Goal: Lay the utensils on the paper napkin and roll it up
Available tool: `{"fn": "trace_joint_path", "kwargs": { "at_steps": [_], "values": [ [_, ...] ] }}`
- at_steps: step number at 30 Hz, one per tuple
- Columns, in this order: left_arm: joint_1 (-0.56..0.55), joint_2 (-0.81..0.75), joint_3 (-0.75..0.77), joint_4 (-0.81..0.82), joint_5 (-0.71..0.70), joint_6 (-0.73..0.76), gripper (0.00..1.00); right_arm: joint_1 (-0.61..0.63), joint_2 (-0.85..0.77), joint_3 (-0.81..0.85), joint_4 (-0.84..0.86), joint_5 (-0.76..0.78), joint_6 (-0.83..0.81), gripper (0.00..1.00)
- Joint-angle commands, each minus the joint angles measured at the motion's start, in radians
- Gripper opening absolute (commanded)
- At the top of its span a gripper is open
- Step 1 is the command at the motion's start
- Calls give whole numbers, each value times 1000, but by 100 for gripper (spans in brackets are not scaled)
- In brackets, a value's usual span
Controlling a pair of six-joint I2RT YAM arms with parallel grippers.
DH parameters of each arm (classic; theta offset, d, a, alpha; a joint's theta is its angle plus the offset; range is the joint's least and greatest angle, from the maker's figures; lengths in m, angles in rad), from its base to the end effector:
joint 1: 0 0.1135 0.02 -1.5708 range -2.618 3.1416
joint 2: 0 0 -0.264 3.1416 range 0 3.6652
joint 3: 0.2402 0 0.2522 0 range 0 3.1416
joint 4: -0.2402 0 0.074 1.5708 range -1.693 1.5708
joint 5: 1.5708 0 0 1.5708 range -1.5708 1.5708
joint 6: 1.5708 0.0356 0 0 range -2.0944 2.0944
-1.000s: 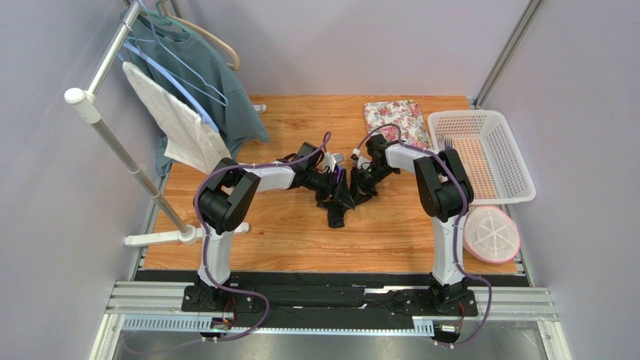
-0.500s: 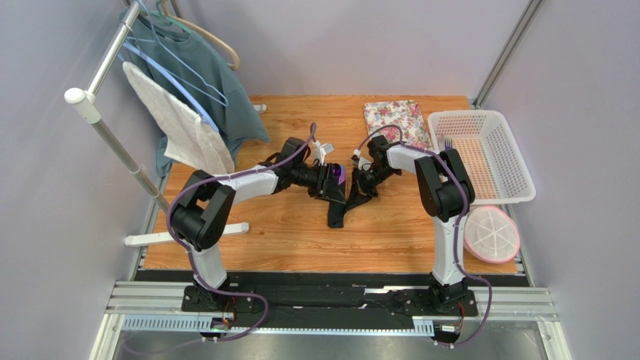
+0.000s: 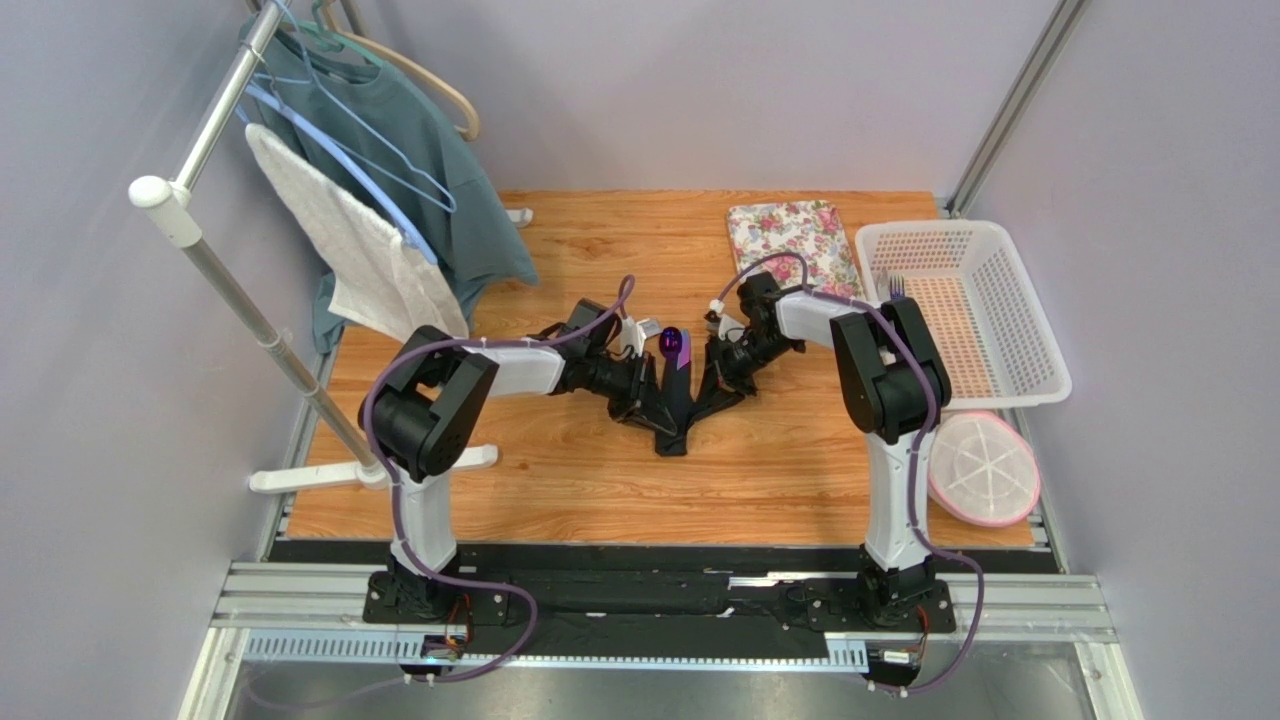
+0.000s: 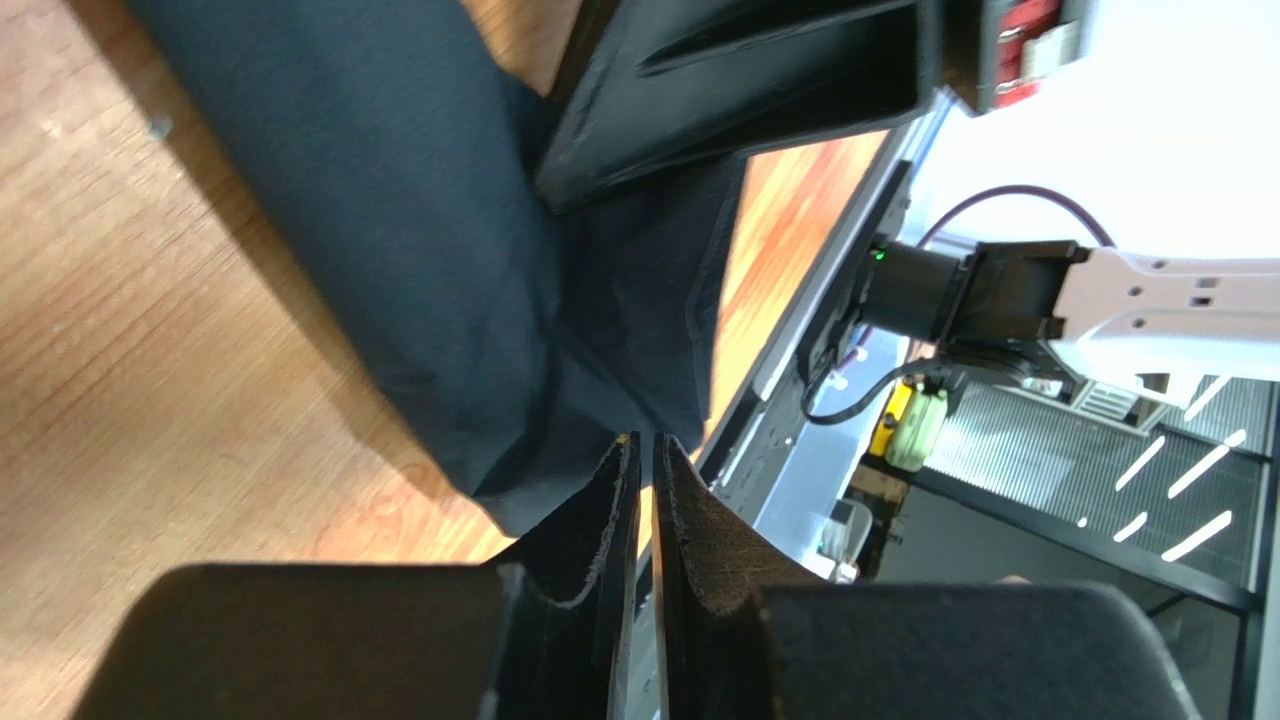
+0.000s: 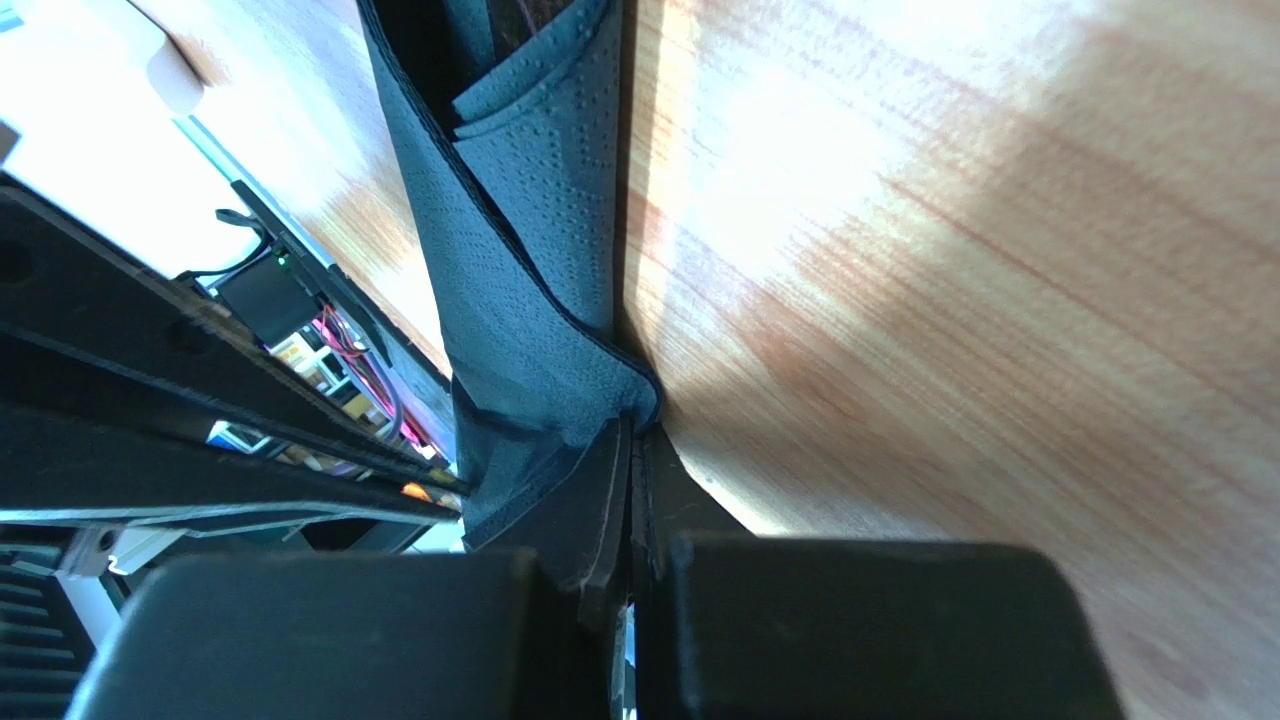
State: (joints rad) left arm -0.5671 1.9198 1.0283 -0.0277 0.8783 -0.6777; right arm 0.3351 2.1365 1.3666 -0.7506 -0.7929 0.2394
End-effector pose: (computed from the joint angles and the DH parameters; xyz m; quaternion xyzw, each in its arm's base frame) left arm 0.2970 -0.2216 0.1318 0.0885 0.8637 -0.4962 0.0005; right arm 0.3544 0.1503 0.1101 0.0538 -0.9206 -0.3768 0.0871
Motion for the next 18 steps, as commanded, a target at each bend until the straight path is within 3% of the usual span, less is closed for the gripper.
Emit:
{"fn": "trace_joint_path", "kwargs": {
  "at_steps": [1, 6, 12, 18],
  "values": [
    [-1, 36, 25, -60, 5, 46, 14, -1, 8, -18, 22, 113, -17, 0],
    [-1, 113, 90, -193, -21, 102, 13, -8, -12, -3, 13, 100, -12, 3],
    [-2, 128, 127, -239, -50, 127, 10, -15, -90, 64, -29, 69, -18, 22],
    [-4, 116, 122, -244, -68, 125, 8, -15, -174, 101, -26, 1, 24, 31]
  ]
}}
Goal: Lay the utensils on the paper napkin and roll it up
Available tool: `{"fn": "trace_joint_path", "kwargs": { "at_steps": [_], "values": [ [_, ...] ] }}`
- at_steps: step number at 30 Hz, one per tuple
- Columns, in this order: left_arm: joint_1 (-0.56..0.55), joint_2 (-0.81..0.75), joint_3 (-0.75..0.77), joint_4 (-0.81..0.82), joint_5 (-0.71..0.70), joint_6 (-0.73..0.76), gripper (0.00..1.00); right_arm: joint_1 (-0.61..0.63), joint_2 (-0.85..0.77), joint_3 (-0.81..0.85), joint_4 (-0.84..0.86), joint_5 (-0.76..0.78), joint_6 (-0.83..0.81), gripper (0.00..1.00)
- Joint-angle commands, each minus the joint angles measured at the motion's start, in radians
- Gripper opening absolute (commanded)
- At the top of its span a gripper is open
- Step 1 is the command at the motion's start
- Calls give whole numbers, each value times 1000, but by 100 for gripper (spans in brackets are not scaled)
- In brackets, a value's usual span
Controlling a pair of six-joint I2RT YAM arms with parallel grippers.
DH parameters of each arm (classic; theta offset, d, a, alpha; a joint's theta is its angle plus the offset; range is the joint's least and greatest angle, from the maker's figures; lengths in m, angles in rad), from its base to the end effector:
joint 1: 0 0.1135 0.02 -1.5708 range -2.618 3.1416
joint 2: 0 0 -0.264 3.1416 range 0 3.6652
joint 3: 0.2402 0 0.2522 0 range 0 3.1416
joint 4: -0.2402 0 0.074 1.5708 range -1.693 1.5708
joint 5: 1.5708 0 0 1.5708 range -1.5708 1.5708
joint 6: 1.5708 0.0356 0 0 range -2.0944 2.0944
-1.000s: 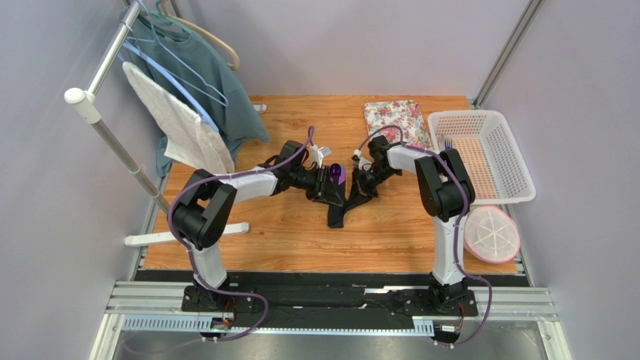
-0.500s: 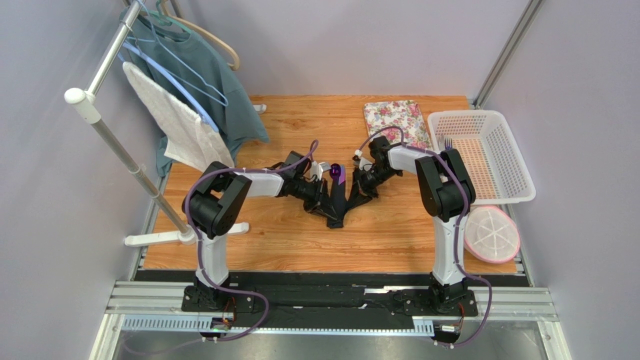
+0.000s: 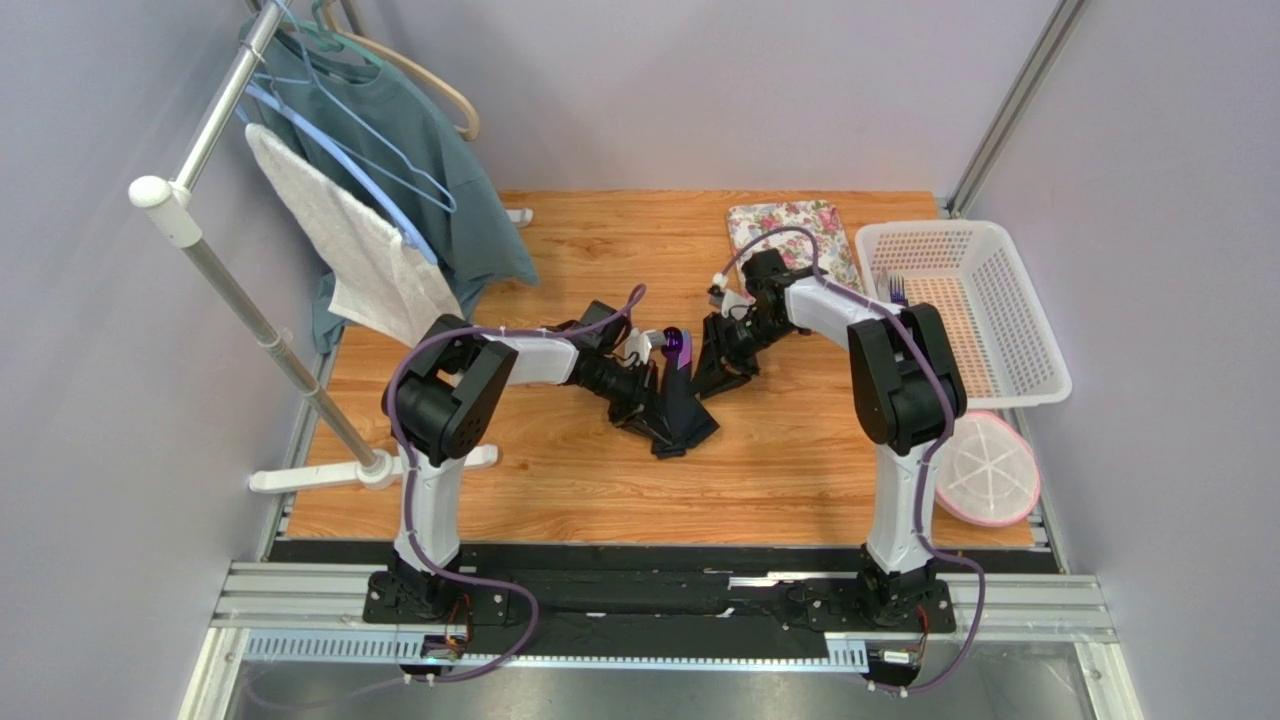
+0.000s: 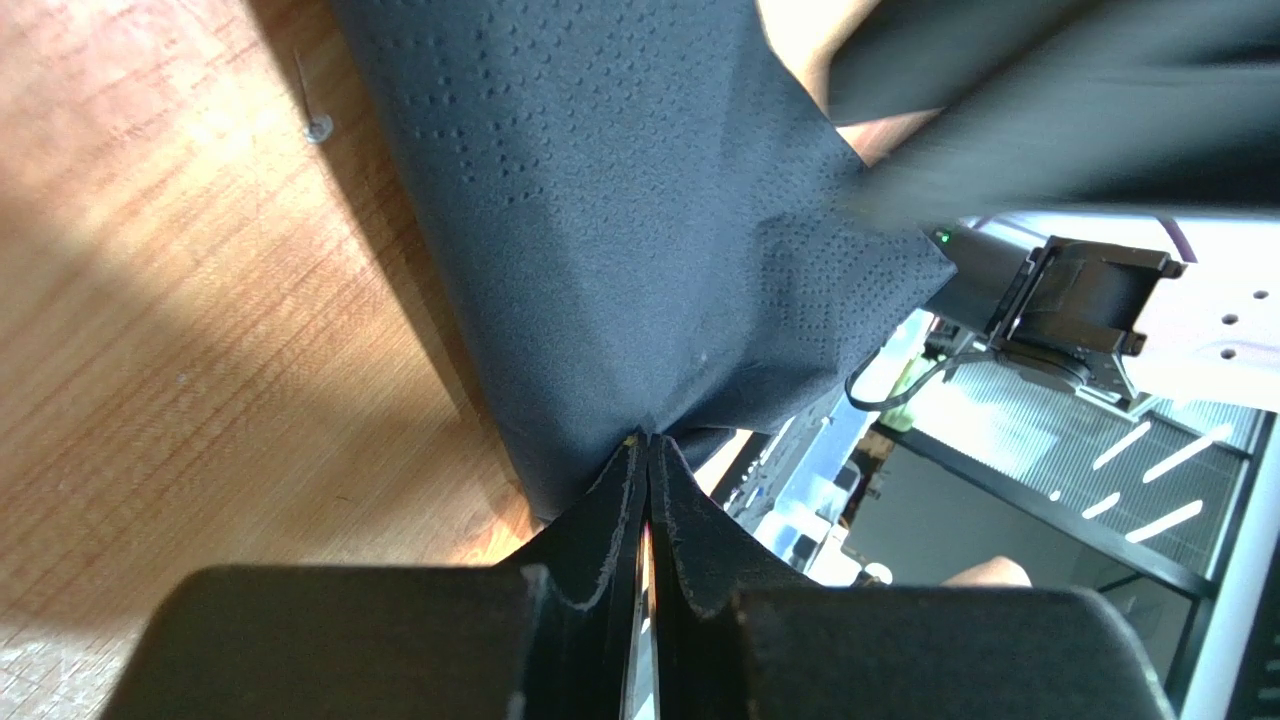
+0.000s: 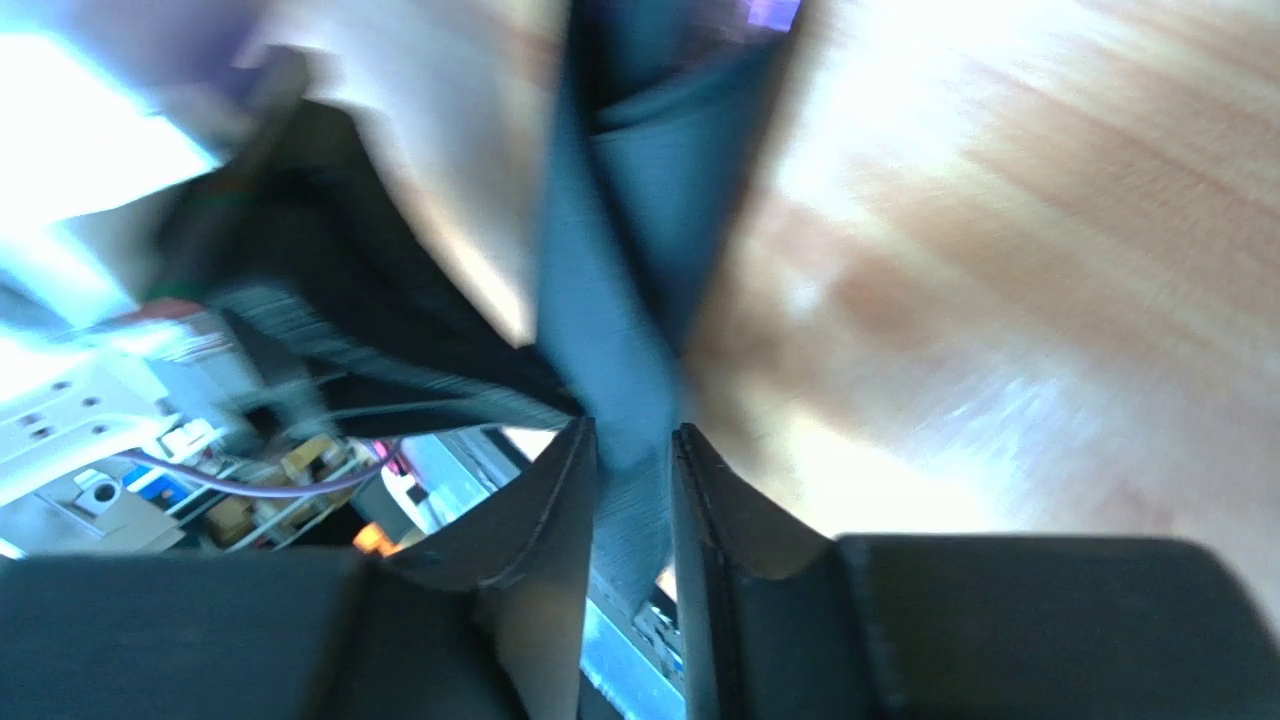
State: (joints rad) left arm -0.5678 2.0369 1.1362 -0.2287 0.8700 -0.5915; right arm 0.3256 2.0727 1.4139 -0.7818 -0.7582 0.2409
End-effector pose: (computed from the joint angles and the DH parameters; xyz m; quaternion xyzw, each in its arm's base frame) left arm 0.3051 -0.2269 0.1069 -0.0818 -0.8859 0.4528 0.0591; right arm 0.3621 0.1481 0.1434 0.0633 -0.9252 -0.3715 0.0452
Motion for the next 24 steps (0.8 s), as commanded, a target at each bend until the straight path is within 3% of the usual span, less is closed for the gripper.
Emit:
{"fn": "trace_joint_path", "kwargs": {
  "at_steps": [1, 8, 16, 19, 24],
  "values": [
    [-4, -6, 13, -43, -62, 39, 8, -3, -131, 50, 21, -47, 31, 31],
    [-12, -9, 25, -46, -75, 36, 8, 39, -160, -35, 49, -89, 72, 30],
    [-14, -30, 20, -23, -69, 30, 11, 64, -97, -145, 24, -40, 5, 25],
    [-14, -50, 10, 21, -51, 19, 17, 64, -76, -165, 21, 11, -31, 23],
    [-12, -131, -38, 127, -11, -10, 40, 64, -27, -165, 27, 88, -71, 21]
  ]
}}
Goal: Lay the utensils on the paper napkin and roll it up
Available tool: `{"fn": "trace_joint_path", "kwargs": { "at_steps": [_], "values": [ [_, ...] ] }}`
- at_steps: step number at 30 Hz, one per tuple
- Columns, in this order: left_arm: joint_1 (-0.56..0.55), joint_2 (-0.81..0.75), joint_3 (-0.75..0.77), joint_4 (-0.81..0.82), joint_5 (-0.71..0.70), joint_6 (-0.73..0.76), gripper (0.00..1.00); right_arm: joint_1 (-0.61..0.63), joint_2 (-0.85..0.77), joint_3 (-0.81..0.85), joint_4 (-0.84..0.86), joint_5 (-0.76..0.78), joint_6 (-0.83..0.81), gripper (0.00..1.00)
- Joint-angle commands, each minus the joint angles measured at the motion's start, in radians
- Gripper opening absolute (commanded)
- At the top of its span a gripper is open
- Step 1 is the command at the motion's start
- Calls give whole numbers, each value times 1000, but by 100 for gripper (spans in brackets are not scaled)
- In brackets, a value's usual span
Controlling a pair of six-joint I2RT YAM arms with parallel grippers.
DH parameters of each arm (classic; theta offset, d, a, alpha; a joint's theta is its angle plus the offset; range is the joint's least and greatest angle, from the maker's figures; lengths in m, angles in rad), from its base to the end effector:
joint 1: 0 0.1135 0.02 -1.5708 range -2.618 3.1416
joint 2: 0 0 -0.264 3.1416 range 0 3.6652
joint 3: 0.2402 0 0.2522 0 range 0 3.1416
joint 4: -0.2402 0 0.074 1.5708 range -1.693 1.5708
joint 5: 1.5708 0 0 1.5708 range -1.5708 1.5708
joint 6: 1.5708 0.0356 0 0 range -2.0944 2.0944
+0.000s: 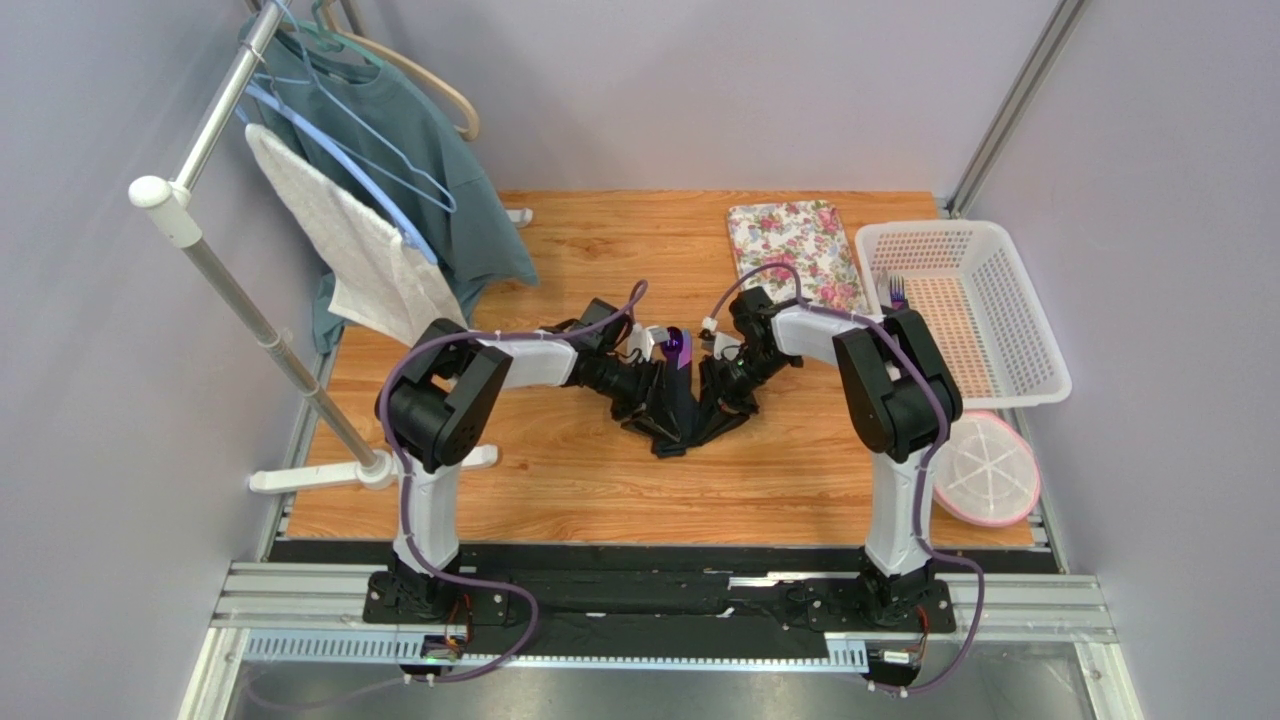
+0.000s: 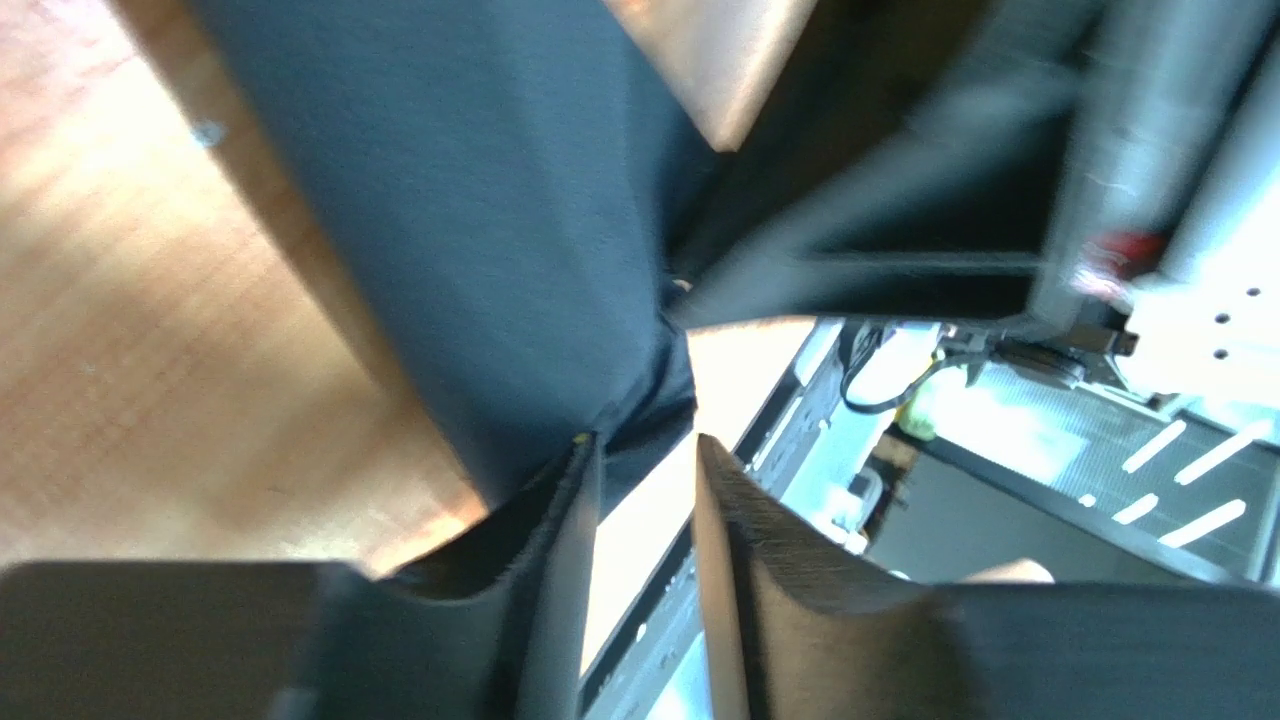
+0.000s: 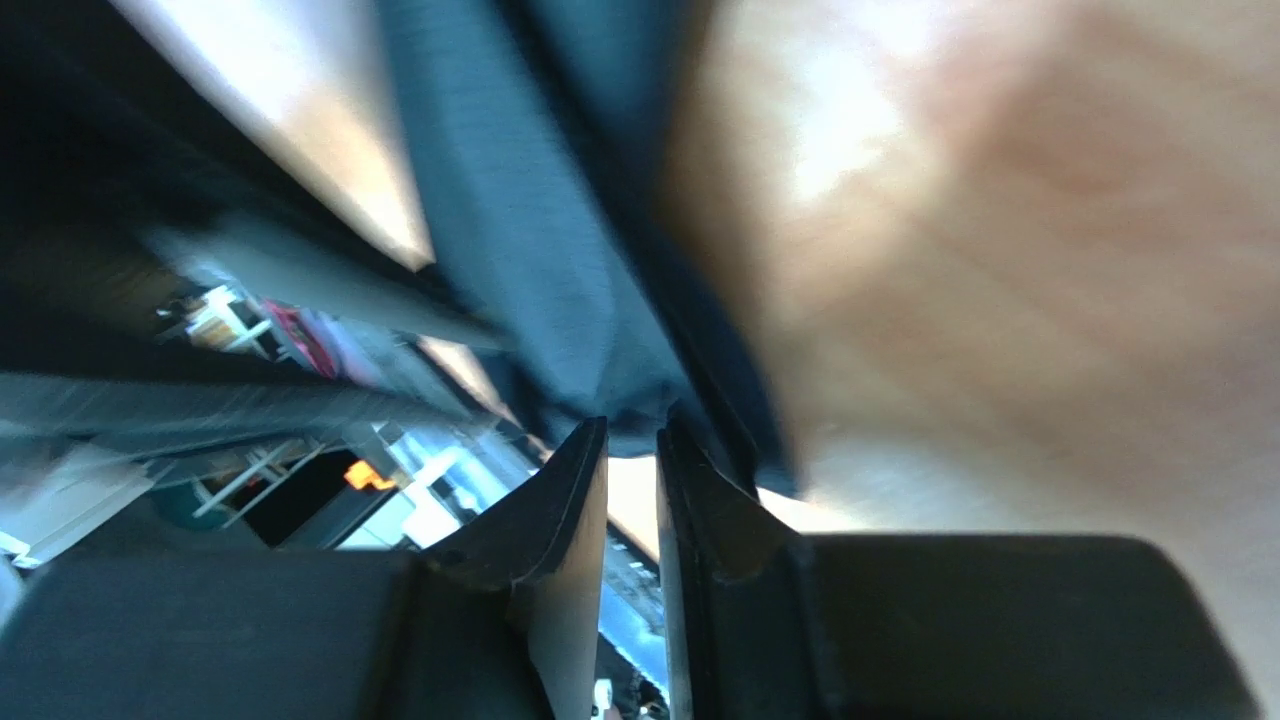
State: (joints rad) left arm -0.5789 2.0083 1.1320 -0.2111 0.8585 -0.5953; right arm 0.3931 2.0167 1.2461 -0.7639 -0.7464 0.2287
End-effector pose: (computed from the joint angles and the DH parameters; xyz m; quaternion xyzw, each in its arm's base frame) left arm 0.3033 -0.2304 0.1167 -0.0924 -0.8836 0.4570 0.0427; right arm 0.3187 0.1583 0.1240 0.0830 -0.9273 -0.3522 0.0954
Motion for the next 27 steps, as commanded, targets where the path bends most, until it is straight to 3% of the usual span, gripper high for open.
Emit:
{"fn": "trace_joint_path", "kwargs": {
  "at_steps": [1, 7, 14, 20, 27],
  "values": [
    [2, -120, -46, 166, 19, -32, 42, -3, 40, 4, 11, 96, -61, 20],
    [10, -169, -104, 306, 59, -136, 41, -3, 48, 4, 14, 131, -66, 19],
    [-13, -92, -115, 326, 79, -175, 27, -5, 45, -2, 11, 166, -55, 19],
    [-18, -3, -66, 122, -7, -78, 11, -10, 22, 12, 8, 162, -45, 18],
    [-18, 35, -29, 46, -52, -54, 8, -28, -75, 98, 5, 62, 7, 19]
  ]
}}
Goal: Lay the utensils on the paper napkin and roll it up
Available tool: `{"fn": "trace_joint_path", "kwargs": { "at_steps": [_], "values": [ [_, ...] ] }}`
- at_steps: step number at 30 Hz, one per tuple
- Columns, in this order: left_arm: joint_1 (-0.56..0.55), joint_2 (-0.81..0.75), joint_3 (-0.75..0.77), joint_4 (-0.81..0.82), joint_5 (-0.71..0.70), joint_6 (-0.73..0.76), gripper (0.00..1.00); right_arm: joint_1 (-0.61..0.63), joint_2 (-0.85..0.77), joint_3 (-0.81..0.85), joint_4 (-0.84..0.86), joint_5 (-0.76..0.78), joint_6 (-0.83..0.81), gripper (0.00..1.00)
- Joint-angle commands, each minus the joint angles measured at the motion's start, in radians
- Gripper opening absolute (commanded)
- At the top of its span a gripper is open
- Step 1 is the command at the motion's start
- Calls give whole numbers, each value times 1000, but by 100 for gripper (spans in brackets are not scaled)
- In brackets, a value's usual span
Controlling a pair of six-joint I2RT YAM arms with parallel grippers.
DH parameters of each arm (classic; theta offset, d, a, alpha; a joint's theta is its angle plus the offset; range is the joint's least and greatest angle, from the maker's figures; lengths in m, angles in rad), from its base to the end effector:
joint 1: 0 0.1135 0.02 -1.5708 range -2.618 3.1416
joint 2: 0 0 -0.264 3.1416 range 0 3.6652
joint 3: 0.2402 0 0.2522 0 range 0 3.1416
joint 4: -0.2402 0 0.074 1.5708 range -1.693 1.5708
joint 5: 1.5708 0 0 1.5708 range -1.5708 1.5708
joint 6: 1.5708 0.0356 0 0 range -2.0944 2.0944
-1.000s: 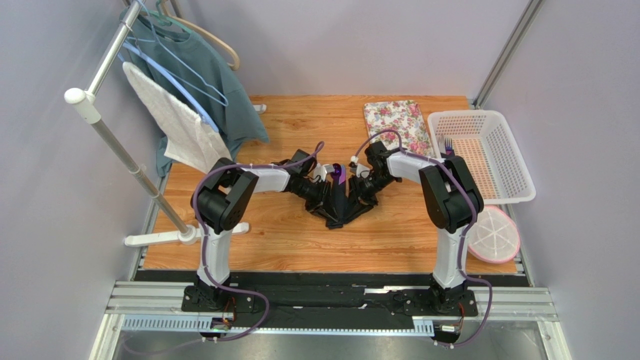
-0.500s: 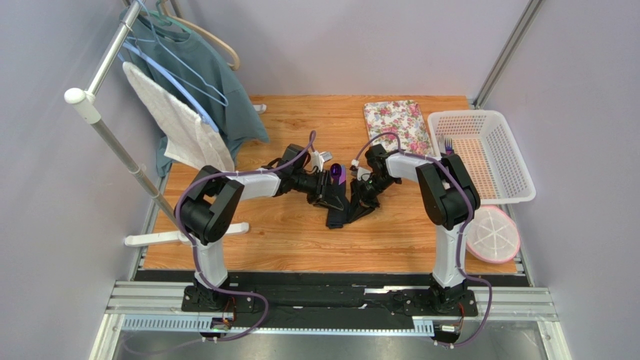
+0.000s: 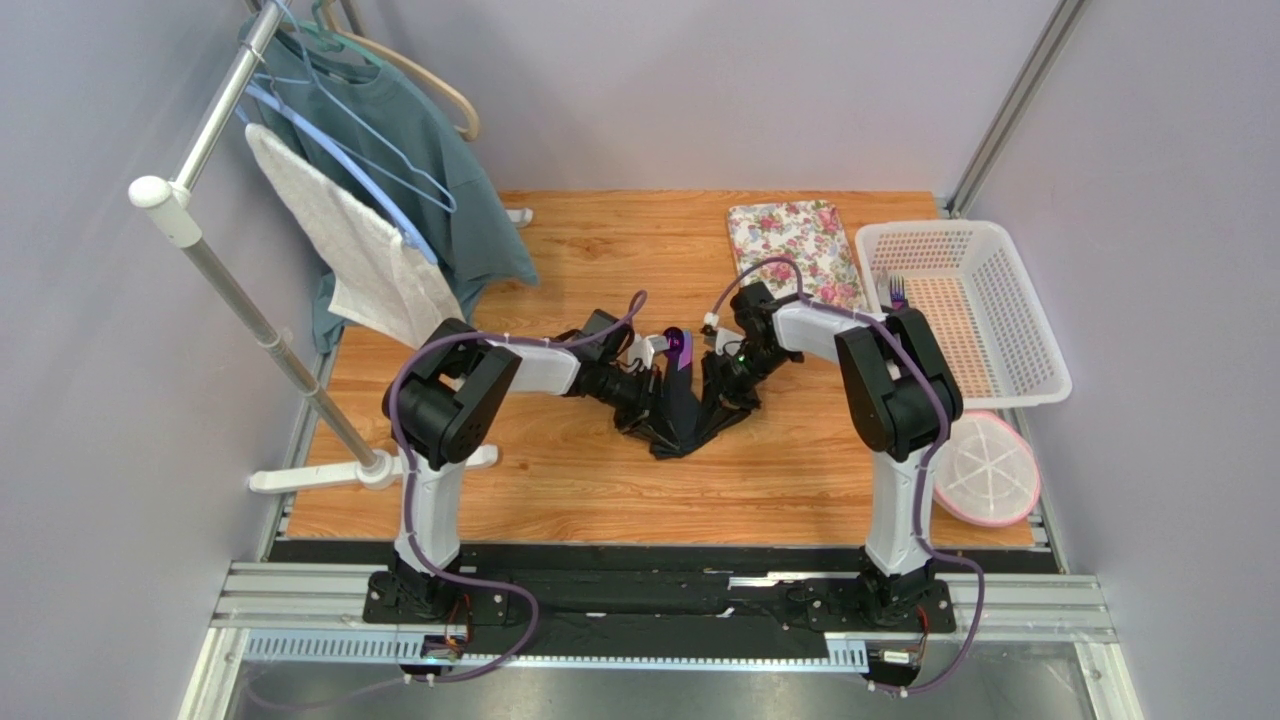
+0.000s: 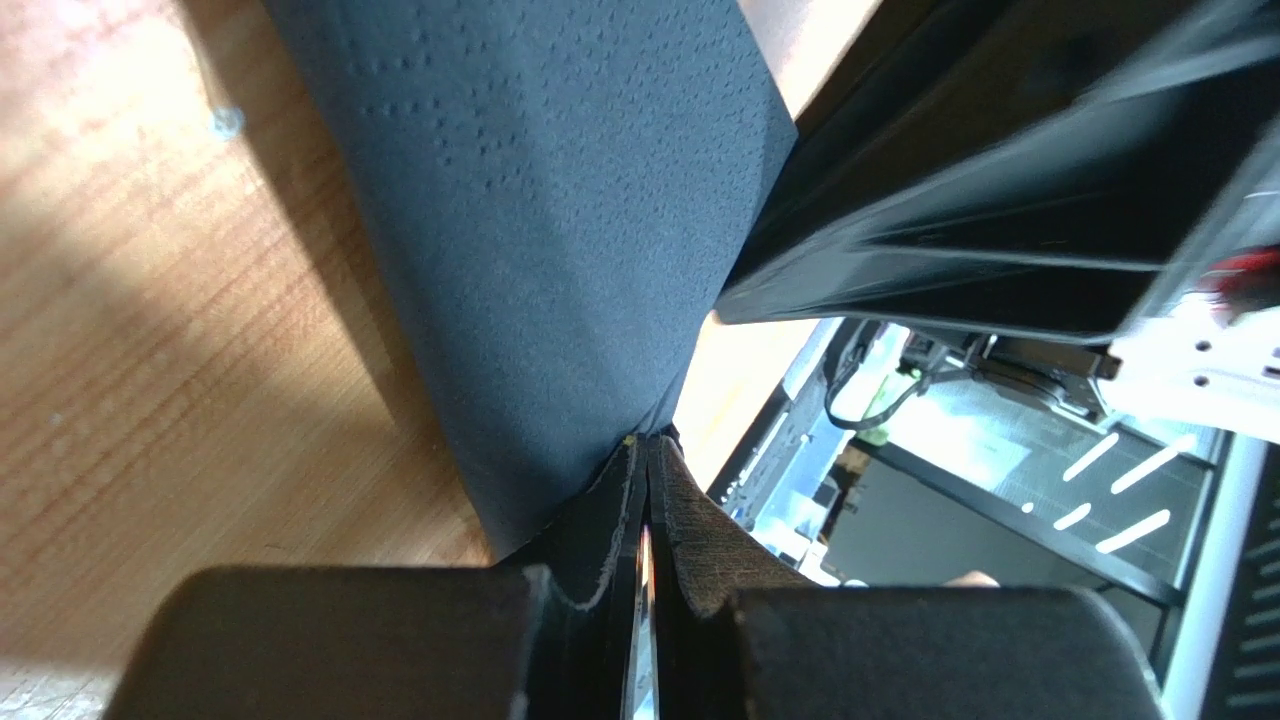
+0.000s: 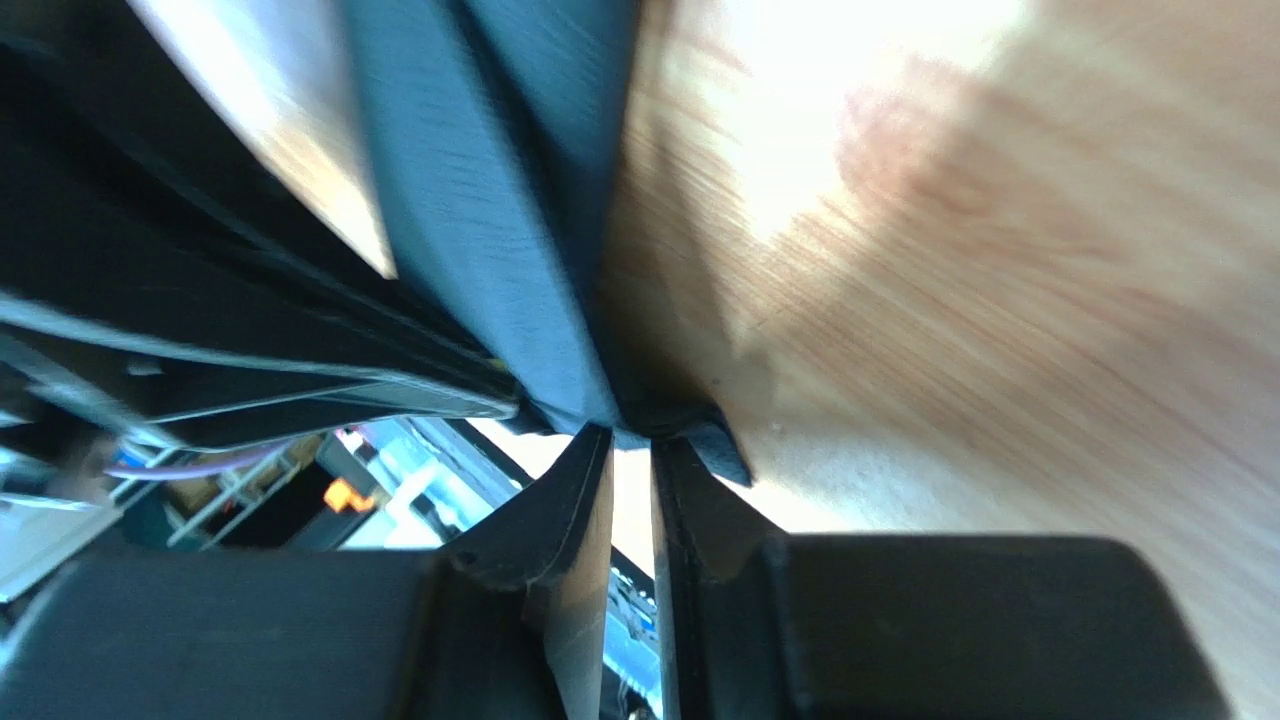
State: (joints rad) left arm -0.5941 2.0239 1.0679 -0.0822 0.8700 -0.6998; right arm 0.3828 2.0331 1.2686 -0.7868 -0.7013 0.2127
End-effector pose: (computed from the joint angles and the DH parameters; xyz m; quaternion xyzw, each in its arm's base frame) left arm 0.2956 -0.2325 0.1018 -0.0645 -0.8795 0.4683 0.0546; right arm 0.3236 0.1550 0.1224 0.0831 -0.9354 -0.3311 0.0920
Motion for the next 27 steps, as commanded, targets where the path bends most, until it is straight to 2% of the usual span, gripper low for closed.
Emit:
{"fn": "trace_joint_path", "kwargs": {
  "at_steps": [1, 5, 11, 17, 18, 21, 27],
  "values": [
    [-3, 22, 38, -99, -72, 52, 7, -18, -103, 80, 37, -19, 40, 19],
    [-3, 21, 37, -106, -88, 57, 5, -9, -149, 66, 127, -95, 135, 21],
    [-12, 18, 27, -60, -88, 37, 2, 18, -99, 11, 224, -118, 217, 20],
    [-12, 1, -28, 68, -63, -13, 2, -1, 2, -35, 264, -92, 182, 17],
    [-10, -7, -40, 137, -55, -26, 2, -2, 15, -38, 265, -90, 172, 17],
    [-10, -48, -103, 293, -31, -67, 6, -4, 42, -44, 270, -90, 146, 16],
    [-12, -161, -183, 531, 0, -84, 22, -9, 70, -44, 268, -73, 93, 13]
  ]
}}
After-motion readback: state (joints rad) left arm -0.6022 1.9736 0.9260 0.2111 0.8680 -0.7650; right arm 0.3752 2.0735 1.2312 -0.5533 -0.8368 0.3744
